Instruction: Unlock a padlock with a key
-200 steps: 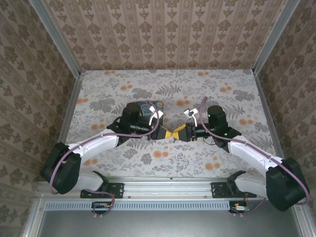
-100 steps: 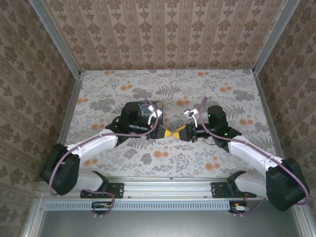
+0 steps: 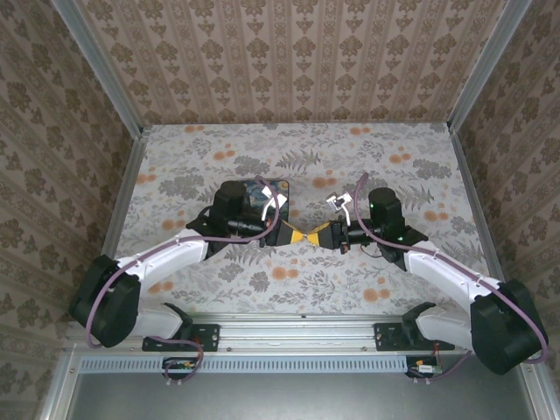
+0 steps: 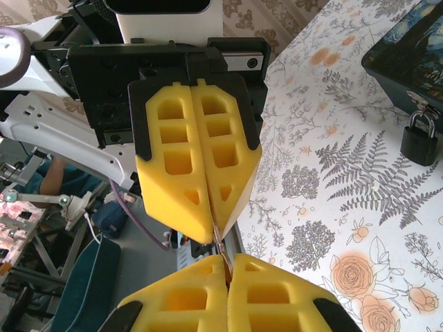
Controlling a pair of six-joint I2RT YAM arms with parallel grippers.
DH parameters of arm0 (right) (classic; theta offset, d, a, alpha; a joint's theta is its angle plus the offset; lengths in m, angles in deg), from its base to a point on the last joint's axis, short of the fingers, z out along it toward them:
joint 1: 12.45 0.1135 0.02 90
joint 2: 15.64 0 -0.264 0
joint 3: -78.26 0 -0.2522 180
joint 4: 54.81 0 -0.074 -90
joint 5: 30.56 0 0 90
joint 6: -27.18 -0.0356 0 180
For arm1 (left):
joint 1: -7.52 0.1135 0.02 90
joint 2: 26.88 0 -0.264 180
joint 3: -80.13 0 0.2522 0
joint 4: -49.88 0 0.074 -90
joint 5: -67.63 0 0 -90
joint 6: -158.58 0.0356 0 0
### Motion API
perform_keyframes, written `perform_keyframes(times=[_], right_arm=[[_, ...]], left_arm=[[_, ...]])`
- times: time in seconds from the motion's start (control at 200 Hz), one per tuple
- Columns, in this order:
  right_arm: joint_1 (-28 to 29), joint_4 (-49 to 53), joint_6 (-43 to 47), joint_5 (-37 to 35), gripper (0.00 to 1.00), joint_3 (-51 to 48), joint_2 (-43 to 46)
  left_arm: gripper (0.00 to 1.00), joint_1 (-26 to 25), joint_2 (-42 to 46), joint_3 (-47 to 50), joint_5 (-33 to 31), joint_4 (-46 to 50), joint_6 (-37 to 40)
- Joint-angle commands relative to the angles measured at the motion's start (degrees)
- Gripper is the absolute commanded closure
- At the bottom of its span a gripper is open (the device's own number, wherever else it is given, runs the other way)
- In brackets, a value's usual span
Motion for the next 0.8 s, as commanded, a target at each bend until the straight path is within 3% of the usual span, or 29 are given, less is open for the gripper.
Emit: perform_keyframes(times=[0.0, 0.06, 0.085, 0.125, 0.17, 0.25, 0.44, 0.675, 0.795], right_arm=[[0.46, -3.02, -1.17, 3.88, 1.0, -1.07, -0.07], [0.44, -2.75, -0.94, 3.67, 1.0, -1.18, 0.11], [0.44, -2.38, -0.66, 3.37, 1.0, -1.18, 0.24], [0.44, -1.01, 0.19, 2.52, 1.0, -1.1, 0.38], [0.36, 1.16, 1.41, 1.2, 1.0, -0.72, 0.19], [0.12, 2.08, 1.85, 0.0, 1.0, -0.65, -0.85], [0.11, -0.28, -1.2, -4.18, 1.0, -0.65, -3.75], [0.84, -4.26, -12.44, -16.34, 1.0, -0.85, -7.71], [3.03, -4.91, -16.16, -22.26, 1.0, -1.91, -7.92]], left_arm=[[1.0, 0.61, 0.02, -0.18, -0.81, -2.36, -0.57], [0.98, 1.29, -0.45, -0.48, -2.7, -0.89, -0.61], [0.91, 1.8, -0.68, -0.58, -3.59, -0.23, -0.85], [0.69, 2.86, -1.11, -0.63, -5.47, 0.68, -1.66], [0.53, 4.33, -1.4, -0.33, -7.26, 1.05, -3.03], [0.39, 7.13, -1.04, 0.63, -10.19, 0.81, -5.87], [0.39, 10.42, 2.72, 1.68, -18.25, 7.8, -6.94], [0.38, 6.07, 9.05, 5.15, -51.02, 27.26, -9.01], [0.37, 4.6, 6.55, 7.41, -55.11, 24.55, -10.69]])
